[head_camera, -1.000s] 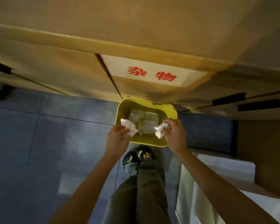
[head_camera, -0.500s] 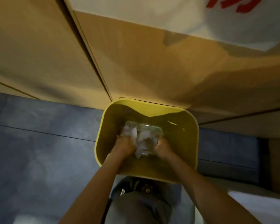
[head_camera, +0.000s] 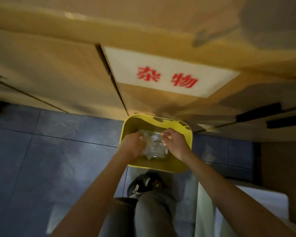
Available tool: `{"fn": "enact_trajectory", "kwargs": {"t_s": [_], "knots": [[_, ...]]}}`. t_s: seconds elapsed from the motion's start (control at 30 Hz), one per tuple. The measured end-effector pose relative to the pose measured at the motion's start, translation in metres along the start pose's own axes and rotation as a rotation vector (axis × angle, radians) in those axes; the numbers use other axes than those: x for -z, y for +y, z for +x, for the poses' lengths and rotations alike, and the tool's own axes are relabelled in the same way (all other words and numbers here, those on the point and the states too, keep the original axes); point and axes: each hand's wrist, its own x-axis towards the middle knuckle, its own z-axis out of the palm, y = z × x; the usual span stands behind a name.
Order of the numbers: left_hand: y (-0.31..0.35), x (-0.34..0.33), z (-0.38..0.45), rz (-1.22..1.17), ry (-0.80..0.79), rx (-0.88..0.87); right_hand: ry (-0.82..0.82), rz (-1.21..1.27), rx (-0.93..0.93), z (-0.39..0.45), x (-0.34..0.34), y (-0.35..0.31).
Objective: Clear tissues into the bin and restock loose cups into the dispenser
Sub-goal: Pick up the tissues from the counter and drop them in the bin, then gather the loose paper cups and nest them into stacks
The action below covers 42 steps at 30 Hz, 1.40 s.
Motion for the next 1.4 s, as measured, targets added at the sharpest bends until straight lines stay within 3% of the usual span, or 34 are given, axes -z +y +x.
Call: {"fn": "enact_trajectory", "kwargs": {"t_s": [0.13,0.33,0.43,0.57,0.8,0.97,1.07,1.17,1.3,1.4], "knots": [[0.067,0.074,-0.063,-0.004,0.263,-0.141,0.122,-0.13,0.186,-0.064,0.052,-0.071],[0.155,0.168,-0.138,0.275,0.538,-0.419,0.34,-0.459,0.429,-0.139,0.133,-0.17],[0.192,0.205,-0.151,0.369,0.588,-0.541,0.445,-0.488,0.487,-0.159,0.182,-0.206],[0.254,0.238,-0.156,0.379,0.594,-0.568,0.551,-0.435,0.457,-0.174,0.243,-0.239],[0.35,0.239,-0.143,0.268,0.648,-0.63,0.641,-0.438,0.476,-0.16,0.333,-0.262],[0.391,0.218,-0.115,0.296,0.559,-0.557,0.691,-0.361,0.444,-0.129,0.382,-0.263],[0.417,0.202,-0.096,0.174,0.44,-0.482,0.72,-0.224,0.348,-0.113,0.406,-0.249],[0.445,0.19,-0.071,-0.118,0.298,-0.338,0.733,-0.129,0.244,-0.098,0.425,-0.234],[0.481,0.184,-0.039,-0.736,0.095,-0.046,0.706,-0.153,0.149,-0.08,0.438,-0.212],[0.492,0.179,-0.025,-0.933,-0.001,0.062,0.638,-0.047,0.078,-0.065,0.449,-0.204]]}}
